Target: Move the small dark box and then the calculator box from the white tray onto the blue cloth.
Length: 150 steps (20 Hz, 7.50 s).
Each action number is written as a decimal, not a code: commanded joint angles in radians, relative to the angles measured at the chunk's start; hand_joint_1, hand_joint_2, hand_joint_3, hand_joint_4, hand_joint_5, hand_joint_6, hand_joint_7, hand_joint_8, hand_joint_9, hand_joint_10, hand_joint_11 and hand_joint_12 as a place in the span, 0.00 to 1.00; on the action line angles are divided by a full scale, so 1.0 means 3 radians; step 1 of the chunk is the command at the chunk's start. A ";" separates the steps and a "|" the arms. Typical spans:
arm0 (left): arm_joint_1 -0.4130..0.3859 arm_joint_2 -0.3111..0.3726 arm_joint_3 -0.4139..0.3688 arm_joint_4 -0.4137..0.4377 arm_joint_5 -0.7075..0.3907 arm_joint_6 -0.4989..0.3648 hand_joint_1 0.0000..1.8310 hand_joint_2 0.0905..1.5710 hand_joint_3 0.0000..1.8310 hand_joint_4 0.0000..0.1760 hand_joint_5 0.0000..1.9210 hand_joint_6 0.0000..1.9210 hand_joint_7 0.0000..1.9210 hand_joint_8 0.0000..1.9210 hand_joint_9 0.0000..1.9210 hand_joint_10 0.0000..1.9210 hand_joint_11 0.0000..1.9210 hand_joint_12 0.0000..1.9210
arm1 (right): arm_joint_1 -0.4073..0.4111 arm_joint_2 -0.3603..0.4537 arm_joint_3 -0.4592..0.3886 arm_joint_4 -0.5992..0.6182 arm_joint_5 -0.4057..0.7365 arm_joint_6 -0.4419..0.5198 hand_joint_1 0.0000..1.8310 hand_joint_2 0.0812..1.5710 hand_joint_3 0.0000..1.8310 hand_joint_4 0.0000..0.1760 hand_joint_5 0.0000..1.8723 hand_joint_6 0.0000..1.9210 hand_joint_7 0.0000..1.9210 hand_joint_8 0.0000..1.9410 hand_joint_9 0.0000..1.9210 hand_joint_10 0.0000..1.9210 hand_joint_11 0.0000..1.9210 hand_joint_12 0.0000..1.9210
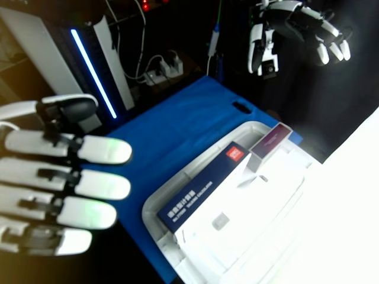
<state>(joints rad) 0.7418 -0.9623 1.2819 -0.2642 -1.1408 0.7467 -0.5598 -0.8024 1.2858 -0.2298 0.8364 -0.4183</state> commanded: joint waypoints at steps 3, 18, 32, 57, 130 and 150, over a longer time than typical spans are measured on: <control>-0.0031 -0.0003 0.0036 -0.0020 -0.0386 -0.0037 0.16 0.59 0.00 0.04 0.06 0.00 0.13 0.00 0.10 0.00 0.00 0.16 | 0.0043 -0.0014 0.0023 0.0148 0.0371 0.0017 0.16 0.60 0.00 0.23 0.18 0.00 0.25 0.00 0.22 0.00 0.16 0.02; -0.0906 -0.0420 0.0972 0.1695 0.1792 -0.1039 0.45 0.51 0.00 0.00 0.10 0.00 0.18 0.00 0.18 0.00 0.12 0.11 | 0.0043 -0.0076 0.0055 0.0147 0.0371 0.0017 0.12 0.61 0.00 0.19 0.19 0.00 0.24 0.00 0.22 0.00 0.17 0.01; -0.0850 -0.0777 0.1258 0.2239 0.2280 -0.1332 0.46 0.50 0.00 0.00 0.14 0.00 0.22 0.00 0.26 0.00 0.19 0.08 | 0.0043 -0.0125 0.0054 0.0137 0.0397 0.0017 0.12 0.61 0.00 0.18 0.19 0.00 0.25 0.01 0.22 0.00 0.17 0.00; -0.0769 -0.0927 0.1431 0.2045 0.2256 -0.1333 0.67 0.69 0.00 0.00 0.56 0.42 0.47 0.59 0.47 0.35 0.37 0.61 | 0.0043 -0.0146 0.0043 0.0133 0.0467 0.0038 0.13 0.60 0.00 0.42 0.21 0.00 0.24 0.00 0.22 0.00 0.18 0.00; -0.0617 -0.0369 0.0319 0.3445 0.1196 -0.2184 0.57 0.64 0.01 0.00 0.19 0.00 0.20 0.00 0.23 0.00 0.05 0.52 | 0.0031 -0.0475 0.0380 0.0111 0.0450 0.0395 0.35 0.46 0.00 0.48 0.15 0.00 0.21 0.00 0.20 0.01 0.22 0.04; -0.0693 -0.0078 0.0107 0.2455 0.0429 -0.1393 0.45 0.57 0.00 0.31 0.24 0.00 0.29 0.00 0.31 0.02 0.04 0.75 | 0.0182 -0.1126 0.1188 -0.0016 -0.0366 0.0798 0.44 0.41 0.01 0.60 0.12 0.00 0.24 0.00 0.25 0.00 0.16 0.32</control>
<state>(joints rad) 0.5484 -0.9882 1.3140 0.5297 -0.9028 0.3340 -0.5194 -1.1446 1.6455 -0.2718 0.6331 -0.1841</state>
